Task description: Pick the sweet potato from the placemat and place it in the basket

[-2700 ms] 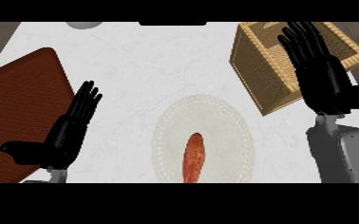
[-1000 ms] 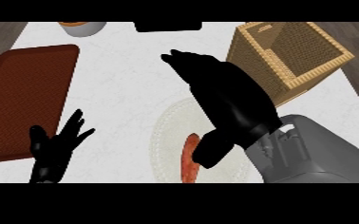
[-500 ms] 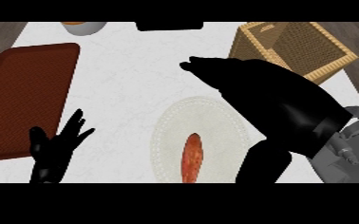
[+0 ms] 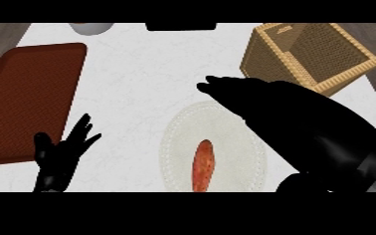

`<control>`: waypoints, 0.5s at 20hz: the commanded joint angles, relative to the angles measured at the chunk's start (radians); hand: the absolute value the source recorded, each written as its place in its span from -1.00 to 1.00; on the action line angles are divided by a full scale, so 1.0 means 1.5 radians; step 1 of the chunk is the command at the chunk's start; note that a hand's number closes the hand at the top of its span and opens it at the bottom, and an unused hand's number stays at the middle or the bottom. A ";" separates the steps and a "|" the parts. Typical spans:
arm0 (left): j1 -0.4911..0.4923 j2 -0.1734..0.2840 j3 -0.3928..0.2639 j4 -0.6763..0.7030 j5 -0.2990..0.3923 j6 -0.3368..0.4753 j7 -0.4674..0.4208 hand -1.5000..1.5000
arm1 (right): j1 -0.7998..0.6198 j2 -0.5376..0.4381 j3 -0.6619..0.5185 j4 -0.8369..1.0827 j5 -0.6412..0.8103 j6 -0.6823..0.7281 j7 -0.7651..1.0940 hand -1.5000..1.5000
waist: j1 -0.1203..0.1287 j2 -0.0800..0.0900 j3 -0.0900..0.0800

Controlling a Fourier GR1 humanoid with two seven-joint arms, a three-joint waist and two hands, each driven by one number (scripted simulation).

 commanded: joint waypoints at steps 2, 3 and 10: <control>-0.008 -0.011 -0.007 0.086 -0.011 -0.011 0.017 0.00 | 0.010 0.043 0.041 0.000 0.048 -0.035 0.083 -1.00 | 0.006 0.009 -0.006; 0.027 0.001 -0.005 0.056 -0.011 -0.016 0.010 0.00 | 0.029 0.037 0.041 -0.036 0.050 -0.048 0.100 -1.00 | 0.007 0.007 -0.005; 0.014 -0.005 -0.009 0.057 -0.024 -0.013 0.025 0.00 | 0.109 0.071 0.117 0.021 0.196 -0.058 0.010 -1.00 | 0.012 0.010 -0.005</control>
